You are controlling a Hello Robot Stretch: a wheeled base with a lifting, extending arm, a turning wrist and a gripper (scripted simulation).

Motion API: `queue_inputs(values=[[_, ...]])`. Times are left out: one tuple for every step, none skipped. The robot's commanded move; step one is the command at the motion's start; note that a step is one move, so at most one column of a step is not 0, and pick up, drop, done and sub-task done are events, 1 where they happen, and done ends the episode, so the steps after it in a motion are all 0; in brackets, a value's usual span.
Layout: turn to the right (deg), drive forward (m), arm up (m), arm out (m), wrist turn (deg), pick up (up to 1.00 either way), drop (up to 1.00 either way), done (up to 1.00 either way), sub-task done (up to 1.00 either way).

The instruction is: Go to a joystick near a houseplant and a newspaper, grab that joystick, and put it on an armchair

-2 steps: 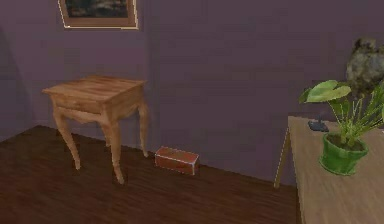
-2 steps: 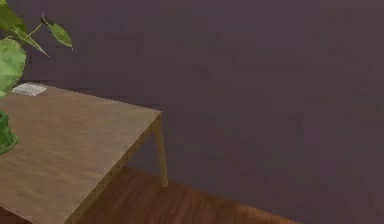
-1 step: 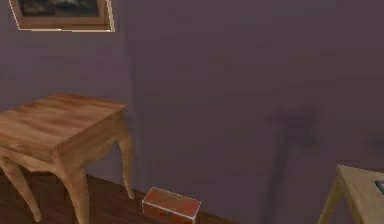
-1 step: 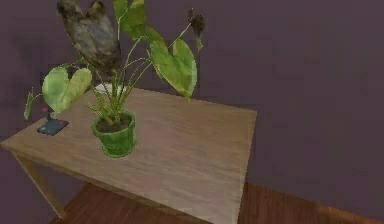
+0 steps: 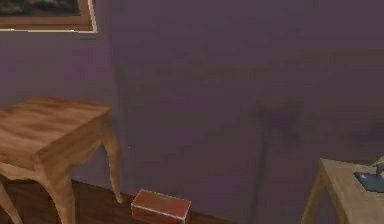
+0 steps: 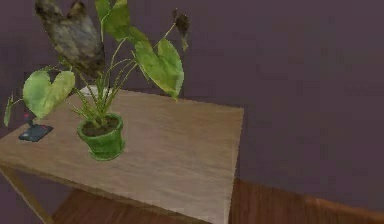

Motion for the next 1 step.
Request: queue_inputs(values=[[0.0,0.55,0.0,0.0,0.0,0.0,0.0,0.0,0.0]])
